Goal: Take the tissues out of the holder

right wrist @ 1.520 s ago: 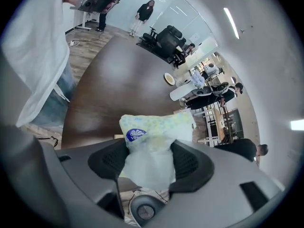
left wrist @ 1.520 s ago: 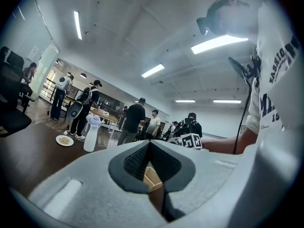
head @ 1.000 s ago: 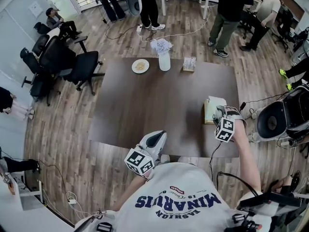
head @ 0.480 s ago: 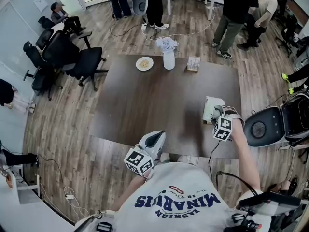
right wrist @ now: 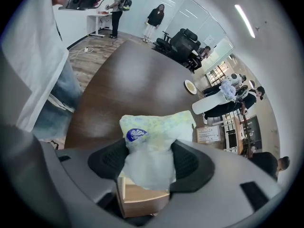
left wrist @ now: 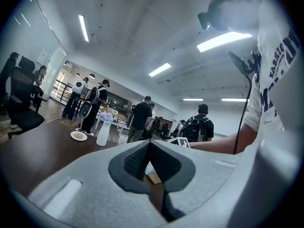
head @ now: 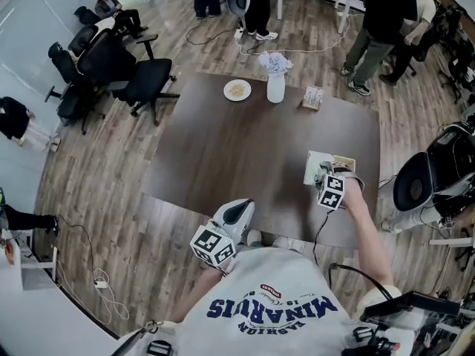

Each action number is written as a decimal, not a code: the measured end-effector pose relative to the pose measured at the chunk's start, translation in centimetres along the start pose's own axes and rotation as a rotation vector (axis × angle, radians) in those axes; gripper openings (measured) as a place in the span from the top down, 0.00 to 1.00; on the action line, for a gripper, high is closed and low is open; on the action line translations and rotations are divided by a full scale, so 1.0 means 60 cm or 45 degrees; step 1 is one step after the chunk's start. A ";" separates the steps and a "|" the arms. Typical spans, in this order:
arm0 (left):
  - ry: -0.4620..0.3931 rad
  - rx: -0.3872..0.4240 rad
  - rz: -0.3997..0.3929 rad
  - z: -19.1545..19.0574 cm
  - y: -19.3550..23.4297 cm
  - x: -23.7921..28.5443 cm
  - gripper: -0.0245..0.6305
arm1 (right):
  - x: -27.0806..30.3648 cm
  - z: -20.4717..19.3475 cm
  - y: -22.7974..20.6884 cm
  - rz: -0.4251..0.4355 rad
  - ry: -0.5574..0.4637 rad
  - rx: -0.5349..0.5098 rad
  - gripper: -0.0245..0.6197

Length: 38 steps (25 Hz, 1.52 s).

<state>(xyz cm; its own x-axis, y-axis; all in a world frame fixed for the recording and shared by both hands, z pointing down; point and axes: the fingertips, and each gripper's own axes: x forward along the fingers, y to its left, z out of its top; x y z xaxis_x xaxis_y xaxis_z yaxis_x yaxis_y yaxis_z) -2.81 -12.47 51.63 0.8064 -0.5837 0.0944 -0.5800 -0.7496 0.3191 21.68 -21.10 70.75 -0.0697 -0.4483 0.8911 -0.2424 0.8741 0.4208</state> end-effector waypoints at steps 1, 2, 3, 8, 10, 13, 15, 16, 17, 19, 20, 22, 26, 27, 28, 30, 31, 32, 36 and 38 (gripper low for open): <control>0.000 -0.004 0.012 -0.001 0.002 -0.003 0.96 | 0.014 0.004 0.002 0.021 -0.002 -0.003 0.52; 0.000 -0.008 0.024 -0.002 0.005 -0.006 0.96 | 0.029 0.010 0.004 0.042 -0.006 -0.004 0.52; 0.000 -0.012 0.037 -0.004 0.009 -0.009 0.96 | 0.043 0.015 0.007 0.063 -0.009 -0.004 0.52; 0.001 -0.024 0.092 -0.011 0.018 -0.020 0.96 | 0.125 0.022 0.030 0.167 0.012 -0.020 0.52; 0.002 -0.023 0.118 -0.012 0.022 -0.026 0.96 | 0.157 0.022 0.041 0.207 0.027 -0.036 0.52; 0.001 -0.023 0.160 -0.011 0.031 -0.038 0.96 | 0.196 0.027 0.056 0.261 0.038 -0.034 0.52; -0.001 -0.026 0.186 -0.009 0.036 -0.045 0.96 | 0.219 0.025 0.063 0.281 0.061 -0.030 0.52; -0.001 -0.027 0.196 -0.009 0.038 -0.046 0.96 | 0.230 0.021 0.066 0.287 0.077 -0.023 0.52; -0.001 -0.028 0.204 -0.010 0.039 -0.047 0.96 | 0.240 0.017 0.068 0.289 0.091 -0.013 0.51; -0.004 -0.029 0.217 -0.014 0.039 -0.047 0.96 | 0.255 0.012 0.069 0.289 0.100 0.011 0.51; -0.004 -0.030 0.222 -0.016 0.039 -0.046 0.96 | 0.261 0.012 0.069 0.293 0.098 0.018 0.51; -0.002 -0.034 0.224 -0.021 0.038 -0.043 0.96 | 0.270 0.010 0.070 0.318 0.098 0.030 0.50; 0.006 -0.035 0.207 -0.024 0.028 -0.038 0.96 | 0.274 0.008 0.074 0.372 0.112 0.046 0.47; 0.007 -0.034 0.200 -0.022 0.026 -0.037 0.96 | 0.273 0.009 0.075 0.375 0.117 0.039 0.46; 0.008 -0.032 0.195 -0.021 0.024 -0.036 0.96 | 0.272 0.010 0.075 0.377 0.121 0.033 0.46; 0.010 -0.030 0.188 -0.020 0.021 -0.034 0.96 | 0.270 0.012 0.074 0.378 0.125 0.031 0.45; 0.011 -0.029 0.185 -0.020 0.019 -0.033 0.96 | 0.269 0.011 0.073 0.377 0.125 0.032 0.44; 0.011 -0.029 0.183 -0.021 0.018 -0.031 0.96 | 0.268 0.010 0.072 0.374 0.123 0.035 0.43; 0.011 -0.030 0.179 -0.027 0.017 -0.026 0.96 | 0.259 0.006 0.067 0.342 0.097 0.033 0.39; 0.014 -0.032 0.171 -0.029 0.017 -0.024 0.96 | 0.247 0.007 0.063 0.330 0.069 0.042 0.37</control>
<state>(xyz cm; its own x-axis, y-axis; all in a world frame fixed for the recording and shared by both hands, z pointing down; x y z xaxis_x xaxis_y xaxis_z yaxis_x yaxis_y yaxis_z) -4.38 -11.84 53.49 0.7230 -0.6747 0.1483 -0.6798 -0.6566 0.3267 19.32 -24.53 85.49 -0.0820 -0.1992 0.9765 -0.2548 0.9514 0.1727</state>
